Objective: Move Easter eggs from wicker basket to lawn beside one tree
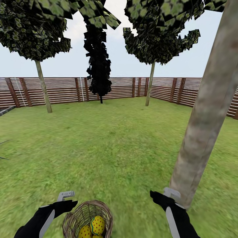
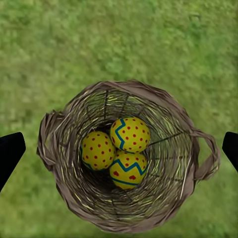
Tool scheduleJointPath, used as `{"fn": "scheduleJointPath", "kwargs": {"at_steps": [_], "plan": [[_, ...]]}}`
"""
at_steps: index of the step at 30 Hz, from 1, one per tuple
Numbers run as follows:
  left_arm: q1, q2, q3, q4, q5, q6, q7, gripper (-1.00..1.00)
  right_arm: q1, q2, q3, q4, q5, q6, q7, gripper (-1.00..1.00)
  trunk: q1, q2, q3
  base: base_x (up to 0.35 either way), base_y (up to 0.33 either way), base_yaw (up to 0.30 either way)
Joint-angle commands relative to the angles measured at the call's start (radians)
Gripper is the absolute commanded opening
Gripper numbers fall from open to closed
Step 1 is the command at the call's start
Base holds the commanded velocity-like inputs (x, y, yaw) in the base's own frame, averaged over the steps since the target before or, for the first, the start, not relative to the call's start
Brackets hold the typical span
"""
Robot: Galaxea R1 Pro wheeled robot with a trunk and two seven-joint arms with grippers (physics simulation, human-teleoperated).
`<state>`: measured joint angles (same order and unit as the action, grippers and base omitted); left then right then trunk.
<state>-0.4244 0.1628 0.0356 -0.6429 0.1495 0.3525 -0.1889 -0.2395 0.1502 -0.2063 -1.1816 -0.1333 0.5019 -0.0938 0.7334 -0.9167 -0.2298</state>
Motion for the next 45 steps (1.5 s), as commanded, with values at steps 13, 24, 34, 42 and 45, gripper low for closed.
{"fn": "scheduleJointPath", "kwargs": {"at_steps": [13, 24, 34, 42, 45], "plan": [[0.000, -0.001, 0.003, -0.001, 0.008, 0.010, -0.003, 1.00, 0.148, -0.004, 0.214, -0.368, -0.095, 0.044, 0.051, 1.00, 0.050, -0.092, -0.042, 0.000, 0.000, 0.000], [0.000, 0.000, 0.001, -0.001, 0.006, 0.020, -0.003, 1.00, 0.155, -0.016, 0.234, -0.400, -0.100, 0.045, 0.082, 1.00, 0.092, -0.169, -0.077, 0.000, 0.000, 0.000], [0.000, -0.001, 0.000, 0.031, 0.004, 0.048, 0.034, 1.00, 0.155, -0.023, 0.234, -0.400, -0.098, 0.044, 0.083, 1.00, 0.131, -0.239, -0.108, 0.000, 0.000, 0.000], [-0.002, -0.002, -0.001, 0.082, 0.004, 0.059, 0.041, 1.00, 0.155, -0.023, 0.234, -0.399, -0.097, 0.044, 0.083, 1.00, 0.161, -0.295, -0.133, 0.000, 0.000, 0.000], [-0.002, -0.002, -0.002, 0.085, 0.004, 0.059, 0.041, 1.00, 0.155, -0.023, 0.234, -0.399, -0.097, 0.044, 0.084, 1.00, 0.173, -0.316, -0.143, 0.000, 0.000, 0.000]]}}
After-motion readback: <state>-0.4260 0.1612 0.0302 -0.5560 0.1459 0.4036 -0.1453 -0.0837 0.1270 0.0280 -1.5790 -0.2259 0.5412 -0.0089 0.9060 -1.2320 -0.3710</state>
